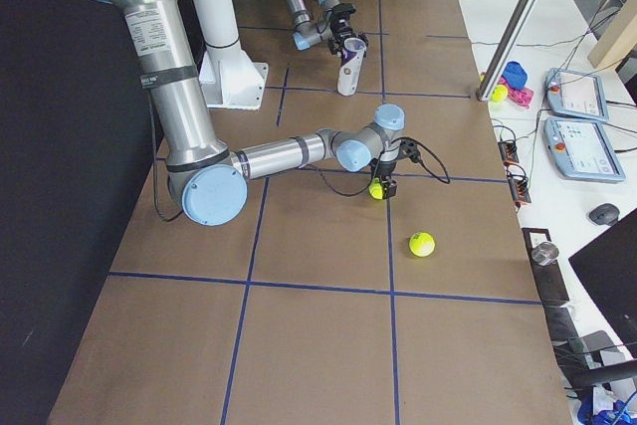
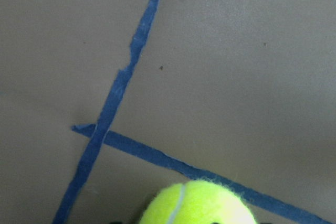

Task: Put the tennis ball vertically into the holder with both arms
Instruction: 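Hold the can with the left gripper while the right gripper reaches a ball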

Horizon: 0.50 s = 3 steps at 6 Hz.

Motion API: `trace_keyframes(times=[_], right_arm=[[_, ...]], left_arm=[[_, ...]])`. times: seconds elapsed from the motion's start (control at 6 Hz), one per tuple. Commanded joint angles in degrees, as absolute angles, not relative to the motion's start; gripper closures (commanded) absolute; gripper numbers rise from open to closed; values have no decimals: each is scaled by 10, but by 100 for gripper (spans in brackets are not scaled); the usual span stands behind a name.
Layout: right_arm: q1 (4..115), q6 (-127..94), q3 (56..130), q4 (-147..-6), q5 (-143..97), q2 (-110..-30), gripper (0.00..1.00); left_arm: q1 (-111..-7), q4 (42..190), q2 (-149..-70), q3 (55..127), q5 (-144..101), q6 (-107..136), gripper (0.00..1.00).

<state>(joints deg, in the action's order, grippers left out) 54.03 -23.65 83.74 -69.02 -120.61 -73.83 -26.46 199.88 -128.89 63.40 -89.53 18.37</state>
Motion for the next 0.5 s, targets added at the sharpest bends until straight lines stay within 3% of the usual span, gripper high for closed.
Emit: trace_keyframes(times=[0.0,0.33], right_arm=[[539,-236,837,-690,-1206,-737,80],[561,-256,888,-712,-1223,-708,90]], left_arm=[[-265,1999,-1289,634,-895,184,14],[-265,1999,-1288,634,-896,184,14]])
